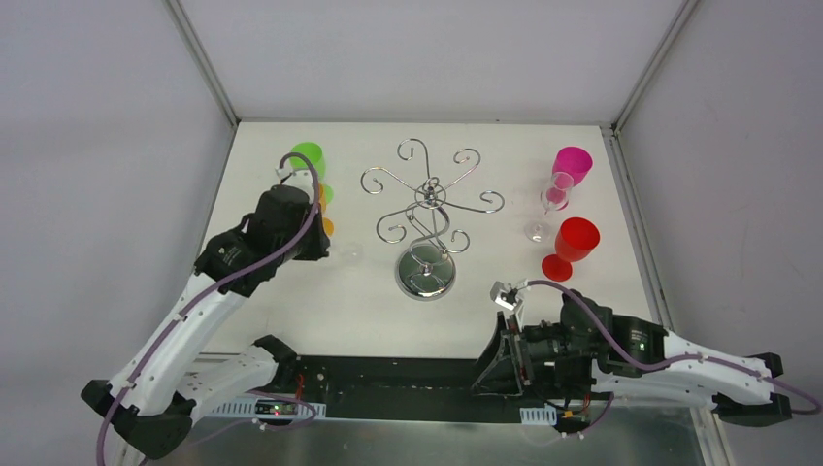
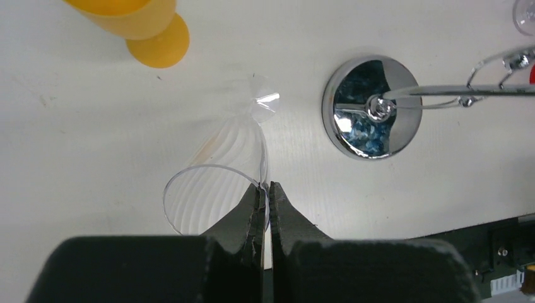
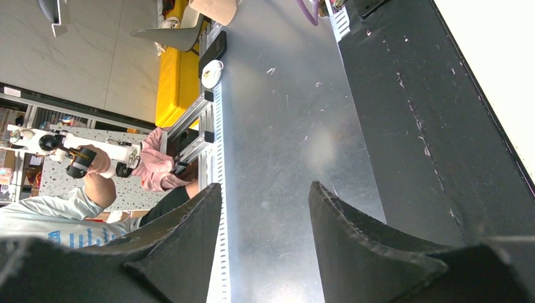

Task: Take the wine glass off the wine glass rack
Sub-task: Place the wine glass at the center of the board.

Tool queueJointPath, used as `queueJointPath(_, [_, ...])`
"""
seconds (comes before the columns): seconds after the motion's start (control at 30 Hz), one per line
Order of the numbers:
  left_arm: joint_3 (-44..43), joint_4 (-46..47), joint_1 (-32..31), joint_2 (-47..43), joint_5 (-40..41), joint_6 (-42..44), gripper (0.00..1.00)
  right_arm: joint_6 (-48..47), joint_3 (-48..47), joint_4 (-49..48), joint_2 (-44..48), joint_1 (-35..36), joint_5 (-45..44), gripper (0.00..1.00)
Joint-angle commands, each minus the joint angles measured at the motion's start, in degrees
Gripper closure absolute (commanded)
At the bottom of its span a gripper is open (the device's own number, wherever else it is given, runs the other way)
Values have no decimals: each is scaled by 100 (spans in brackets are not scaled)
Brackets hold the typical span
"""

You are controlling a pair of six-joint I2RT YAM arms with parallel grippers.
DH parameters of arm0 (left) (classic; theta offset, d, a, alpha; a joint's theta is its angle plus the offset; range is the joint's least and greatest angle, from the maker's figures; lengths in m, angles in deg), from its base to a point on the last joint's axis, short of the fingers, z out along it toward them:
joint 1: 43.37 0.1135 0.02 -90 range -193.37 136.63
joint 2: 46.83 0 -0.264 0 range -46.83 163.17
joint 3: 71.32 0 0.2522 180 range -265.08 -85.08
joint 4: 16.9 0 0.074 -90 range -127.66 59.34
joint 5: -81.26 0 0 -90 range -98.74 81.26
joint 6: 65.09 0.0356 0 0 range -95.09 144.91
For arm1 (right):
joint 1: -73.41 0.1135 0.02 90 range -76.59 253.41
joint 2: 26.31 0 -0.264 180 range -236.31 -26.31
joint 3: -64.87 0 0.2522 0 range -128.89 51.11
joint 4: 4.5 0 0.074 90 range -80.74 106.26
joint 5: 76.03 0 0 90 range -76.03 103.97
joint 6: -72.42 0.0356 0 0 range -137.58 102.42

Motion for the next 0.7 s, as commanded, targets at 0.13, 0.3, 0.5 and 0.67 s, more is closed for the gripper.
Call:
queueJointPath(0.13, [-856,-321,1621,726,-1450,473,100,-91,6,-70,242,11,89,44])
queueJointPath(0.3, [-1338,-789,2053,1118,-1660,629,100,-40,92,-9,489,10,84,44])
queueJointPath(0.5, [-1834,-1428,2367,1604,-1488,749,100,-1,218,15,771,8,77,44])
queueJointPath(0.67, [-1989,-1633,2478,1918,-1265,796,100,11,280,69,919,9,70,44])
